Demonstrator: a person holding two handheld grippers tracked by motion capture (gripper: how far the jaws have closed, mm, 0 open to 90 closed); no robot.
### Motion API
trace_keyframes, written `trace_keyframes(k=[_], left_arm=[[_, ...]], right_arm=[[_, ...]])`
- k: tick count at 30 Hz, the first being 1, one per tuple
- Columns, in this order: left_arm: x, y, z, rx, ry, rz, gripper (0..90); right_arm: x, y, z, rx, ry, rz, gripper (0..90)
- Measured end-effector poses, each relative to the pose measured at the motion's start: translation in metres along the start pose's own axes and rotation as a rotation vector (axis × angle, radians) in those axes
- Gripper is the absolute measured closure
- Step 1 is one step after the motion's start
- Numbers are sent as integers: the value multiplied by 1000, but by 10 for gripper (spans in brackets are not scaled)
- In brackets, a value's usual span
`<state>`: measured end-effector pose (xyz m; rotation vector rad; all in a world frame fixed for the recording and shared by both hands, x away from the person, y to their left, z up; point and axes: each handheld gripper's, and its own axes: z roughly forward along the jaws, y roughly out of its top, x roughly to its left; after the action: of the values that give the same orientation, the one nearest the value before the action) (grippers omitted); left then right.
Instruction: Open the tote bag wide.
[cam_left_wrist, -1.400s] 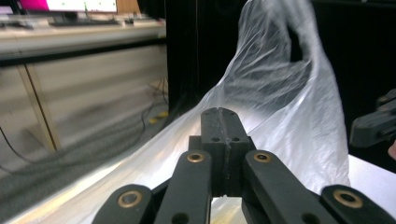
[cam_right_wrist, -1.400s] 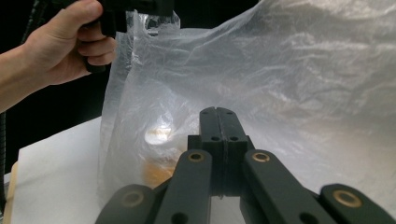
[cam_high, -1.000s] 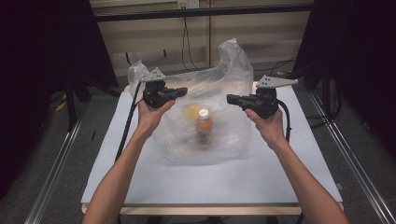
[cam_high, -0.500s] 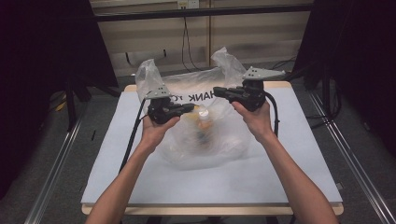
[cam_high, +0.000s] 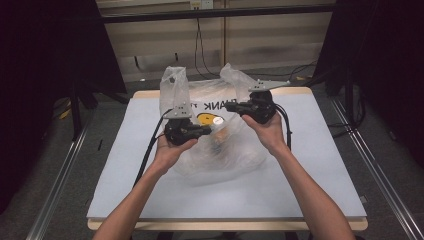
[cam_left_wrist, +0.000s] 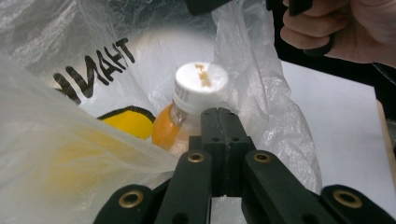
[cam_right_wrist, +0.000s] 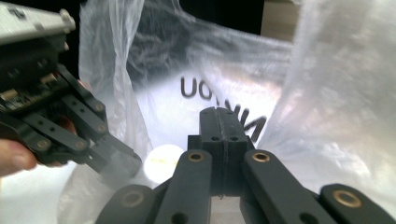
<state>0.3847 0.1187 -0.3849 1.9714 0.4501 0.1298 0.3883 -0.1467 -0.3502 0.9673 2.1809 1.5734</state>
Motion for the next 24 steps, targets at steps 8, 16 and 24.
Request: trace_keyframes(k=[8,16,24], left_arm=[[6,-16,0,19,7,-26,900],[10,-31,0,22,12,-54,900],[20,-50,11,77,39,-85,900]], right_arm=[[-4,-30,8,61,13,24,900],[-7,-61,10,89,22,62,900],[-12,-92,15,158,14,80,900]])
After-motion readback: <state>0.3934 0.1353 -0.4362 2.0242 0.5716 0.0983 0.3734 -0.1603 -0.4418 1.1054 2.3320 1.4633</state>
